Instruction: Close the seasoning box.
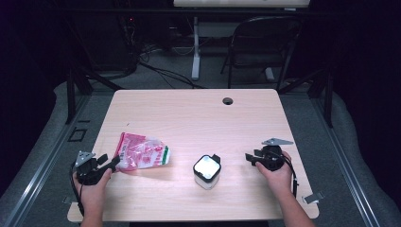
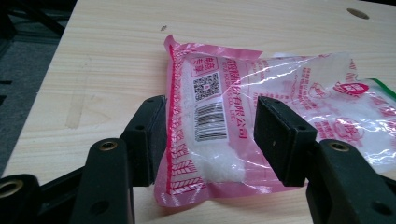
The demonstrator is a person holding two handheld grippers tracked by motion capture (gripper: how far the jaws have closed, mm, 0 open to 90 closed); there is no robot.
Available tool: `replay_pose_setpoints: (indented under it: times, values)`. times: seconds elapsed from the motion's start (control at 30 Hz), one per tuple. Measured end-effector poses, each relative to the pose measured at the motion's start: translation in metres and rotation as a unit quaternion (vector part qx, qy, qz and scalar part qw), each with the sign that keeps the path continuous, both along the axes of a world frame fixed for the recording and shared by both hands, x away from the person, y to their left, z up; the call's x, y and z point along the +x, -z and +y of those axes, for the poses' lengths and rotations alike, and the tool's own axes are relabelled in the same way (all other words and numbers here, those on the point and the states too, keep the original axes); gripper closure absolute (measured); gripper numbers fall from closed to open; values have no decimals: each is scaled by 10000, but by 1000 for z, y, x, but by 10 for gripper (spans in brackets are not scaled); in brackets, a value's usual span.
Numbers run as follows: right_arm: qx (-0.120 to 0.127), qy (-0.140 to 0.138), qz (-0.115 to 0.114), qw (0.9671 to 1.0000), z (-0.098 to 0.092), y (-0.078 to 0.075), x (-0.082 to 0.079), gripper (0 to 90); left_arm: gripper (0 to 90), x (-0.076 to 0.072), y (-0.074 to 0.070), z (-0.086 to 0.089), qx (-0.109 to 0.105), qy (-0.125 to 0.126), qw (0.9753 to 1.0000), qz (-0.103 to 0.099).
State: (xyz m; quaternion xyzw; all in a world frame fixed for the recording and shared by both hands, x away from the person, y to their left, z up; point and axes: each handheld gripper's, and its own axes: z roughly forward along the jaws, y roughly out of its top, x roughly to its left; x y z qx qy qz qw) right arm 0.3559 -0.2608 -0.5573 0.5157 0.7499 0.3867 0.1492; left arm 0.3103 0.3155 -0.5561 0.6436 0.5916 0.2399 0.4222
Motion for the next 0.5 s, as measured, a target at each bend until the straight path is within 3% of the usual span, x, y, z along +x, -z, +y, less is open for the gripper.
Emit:
replay_pose_setpoints:
  times: [0.33, 0.5]
  values:
    - [-33, 28, 28, 10000, -3, 3, 0, 509, 429, 4, 1, 0, 121, -21, 9999, 40]
    - [-6, 39, 20, 10000, -4, 4, -1, 501, 424, 4, 1, 1, 81, -62, 9999, 29]
